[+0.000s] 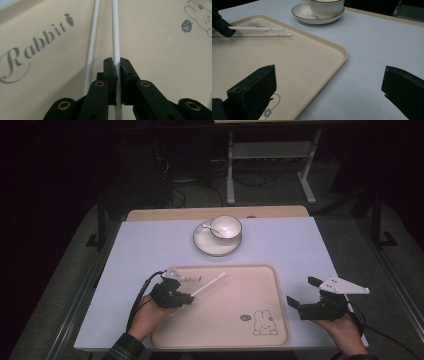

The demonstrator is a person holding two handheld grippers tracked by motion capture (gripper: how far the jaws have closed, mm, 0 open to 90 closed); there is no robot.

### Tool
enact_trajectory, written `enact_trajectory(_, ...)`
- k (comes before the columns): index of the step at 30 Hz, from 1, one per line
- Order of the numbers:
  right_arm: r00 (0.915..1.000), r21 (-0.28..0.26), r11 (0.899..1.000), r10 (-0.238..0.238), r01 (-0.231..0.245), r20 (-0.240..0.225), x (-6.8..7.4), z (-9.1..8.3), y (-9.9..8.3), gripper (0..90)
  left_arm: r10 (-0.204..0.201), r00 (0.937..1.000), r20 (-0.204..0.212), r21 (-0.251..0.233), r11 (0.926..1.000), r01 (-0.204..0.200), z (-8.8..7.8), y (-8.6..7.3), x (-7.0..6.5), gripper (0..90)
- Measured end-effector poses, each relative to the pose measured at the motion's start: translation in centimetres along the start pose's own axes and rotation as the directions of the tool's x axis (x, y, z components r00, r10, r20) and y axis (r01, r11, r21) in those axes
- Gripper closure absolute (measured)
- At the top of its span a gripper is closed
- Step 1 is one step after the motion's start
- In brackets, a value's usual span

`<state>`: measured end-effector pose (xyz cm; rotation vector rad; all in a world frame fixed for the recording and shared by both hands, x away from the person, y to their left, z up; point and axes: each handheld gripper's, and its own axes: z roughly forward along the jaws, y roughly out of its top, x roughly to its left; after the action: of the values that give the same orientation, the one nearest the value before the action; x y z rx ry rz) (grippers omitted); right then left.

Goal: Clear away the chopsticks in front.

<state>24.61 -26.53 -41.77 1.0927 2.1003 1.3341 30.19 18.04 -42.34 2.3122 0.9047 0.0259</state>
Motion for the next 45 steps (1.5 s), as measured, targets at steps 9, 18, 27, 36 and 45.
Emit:
enact_trajectory(9,1.0000,-0.001,1.000,-0.002,0.002,0.001,0.0,0.0,0.0,0.0,0.001,0.9999,-0.017,0.027,0.9996,-0.001,0.9,-0.2,0.3,84.3)
enact_trajectory(18,1.0000,0.001,1.000,-0.005,0.005,0.001,0.1,0.0,0.0,0.0,0.001,1.0000,-0.008,0.018,0.9998,0.000,0.9,-0.3,0.4,82.8)
enact_trajectory(27,1.0000,-0.001,1.000,-0.006,0.006,0.002,0.1,0.0,0.1,0.0,0.009,0.9999,-0.013,-0.005,0.9999,-0.009,0.2,0.1,0.2,78.6)
enact_trajectory(36,1.0000,0.001,1.000,-0.009,0.009,-0.002,0.2,0.2,0.1,0.0,0.078,0.9969,0.006,-0.044,0.9960,-0.078,0.3,3.0,0.1,89.6)
enact_trajectory(45,1.0000,0.005,1.000,-0.008,0.008,-0.001,0.2,0.2,0.1,0.0,0.143,0.9885,0.050,-0.035,0.9894,-0.141,4.2,6.3,-0.4,89.6)
